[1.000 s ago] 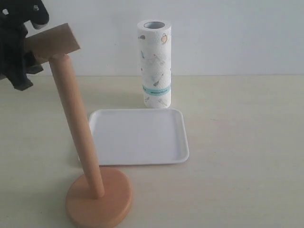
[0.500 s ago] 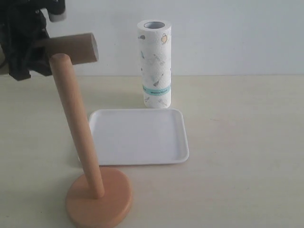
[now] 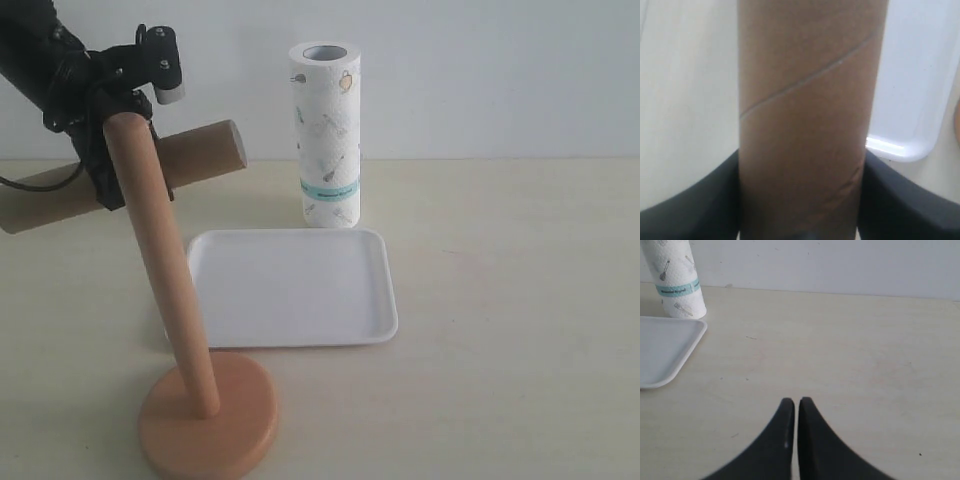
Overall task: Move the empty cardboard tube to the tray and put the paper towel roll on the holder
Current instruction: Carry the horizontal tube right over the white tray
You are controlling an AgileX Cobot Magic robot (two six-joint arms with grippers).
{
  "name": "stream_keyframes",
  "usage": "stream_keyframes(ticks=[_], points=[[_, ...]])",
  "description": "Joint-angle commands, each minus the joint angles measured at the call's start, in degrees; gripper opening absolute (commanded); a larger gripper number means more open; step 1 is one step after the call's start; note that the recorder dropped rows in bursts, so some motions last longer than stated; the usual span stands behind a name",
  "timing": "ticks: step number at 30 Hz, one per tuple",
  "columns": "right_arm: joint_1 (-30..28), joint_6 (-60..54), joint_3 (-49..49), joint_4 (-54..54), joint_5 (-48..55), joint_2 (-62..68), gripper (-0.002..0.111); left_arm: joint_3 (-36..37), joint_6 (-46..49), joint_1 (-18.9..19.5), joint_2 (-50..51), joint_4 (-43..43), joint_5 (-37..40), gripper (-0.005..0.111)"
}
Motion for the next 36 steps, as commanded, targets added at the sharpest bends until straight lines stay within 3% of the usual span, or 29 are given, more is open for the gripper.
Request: stream_keyframes(ticks=[1,15,18,22,27,31,36], points=[[-0.2,0.0,0.0,0.1,-0.3,-0.2,0.003,-0.9,0.1,0.7,-1.8,-2.5,-1.8,0.004],[-0.2,0.0,0.0,0.1,-0.3,-0.2,0.003,-6.4,-6.2,0.0,-5.0,-2.1,3.2,0.004],[-0.2,0.0,0.0,0.1,-0.3,-0.2,0.003,-6.5,-7.5,-3.4,-5.2,-0.5,1.7,0.004],[-0.2,0.0,0.0,0.1,-0.3,-0.2,0.003,-11.6,-21.2,-7.3,-5.3,11.6,1.2,0.004],[-0.2,0.0,0.0,0.1,-0.3,-0.2,0.003,-19.0,-22.5,-12.4,-5.0,10.0,4.3,0.004],[-0.2,0.0,0.0,0.1,-0.3,-0.2,0.003,-19.4,-29.1,-18.5,-3.0,16.0,3.5,0.004],[-0.2,0.0,0.0,0.1,-0.3,-0.2,0.003,-19.5,-34.1,-22.7,-1.0,21.5,3.3,0.004]])
